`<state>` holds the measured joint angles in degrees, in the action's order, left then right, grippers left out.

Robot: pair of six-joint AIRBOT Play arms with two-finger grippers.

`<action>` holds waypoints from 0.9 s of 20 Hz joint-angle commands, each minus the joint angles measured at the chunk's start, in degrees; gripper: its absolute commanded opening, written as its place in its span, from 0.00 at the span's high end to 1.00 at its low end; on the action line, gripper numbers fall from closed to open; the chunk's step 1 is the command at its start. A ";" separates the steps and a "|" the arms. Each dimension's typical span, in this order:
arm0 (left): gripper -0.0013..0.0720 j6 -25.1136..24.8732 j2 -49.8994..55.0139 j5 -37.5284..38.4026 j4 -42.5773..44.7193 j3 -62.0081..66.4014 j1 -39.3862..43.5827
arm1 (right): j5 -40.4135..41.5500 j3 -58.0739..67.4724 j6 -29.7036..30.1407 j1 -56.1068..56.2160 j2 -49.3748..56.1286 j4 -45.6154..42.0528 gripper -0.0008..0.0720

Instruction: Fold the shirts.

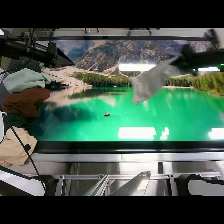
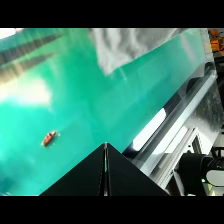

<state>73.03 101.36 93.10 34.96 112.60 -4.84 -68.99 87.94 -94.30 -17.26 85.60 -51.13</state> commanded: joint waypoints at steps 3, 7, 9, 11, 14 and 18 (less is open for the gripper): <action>0.97 0.07 0.00 0.35 0.00 -0.02 1.68 | -13.70 -1.05 -6.43 -24.90 -3.50 -18.99 0.97; 0.97 0.04 0.00 0.44 0.04 -0.04 4.39 | -10.34 -13.14 -7.06 -37.48 -9.60 -27.28 0.97; 0.97 0.00 0.02 0.98 0.04 -0.04 5.73 | -7.61 -21.79 -8.17 -43.47 -13.62 -32.00 0.97; 0.97 0.00 0.02 1.27 0.04 -0.02 6.88 | -4.55 -30.73 -8.15 -49.66 -17.75 -33.81 0.97; 0.97 0.00 0.02 1.27 0.02 -0.04 7.98 | 0.85 -41.46 -7.39 -58.53 -24.46 -34.49 0.97; 0.97 -0.63 0.02 1.27 0.04 -0.02 8.61 | 2.62 -45.13 -4.13 -66.34 -27.36 -36.11 0.34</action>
<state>73.01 101.36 94.35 34.96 112.55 3.29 -68.58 46.65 -100.66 -77.80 60.60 -85.56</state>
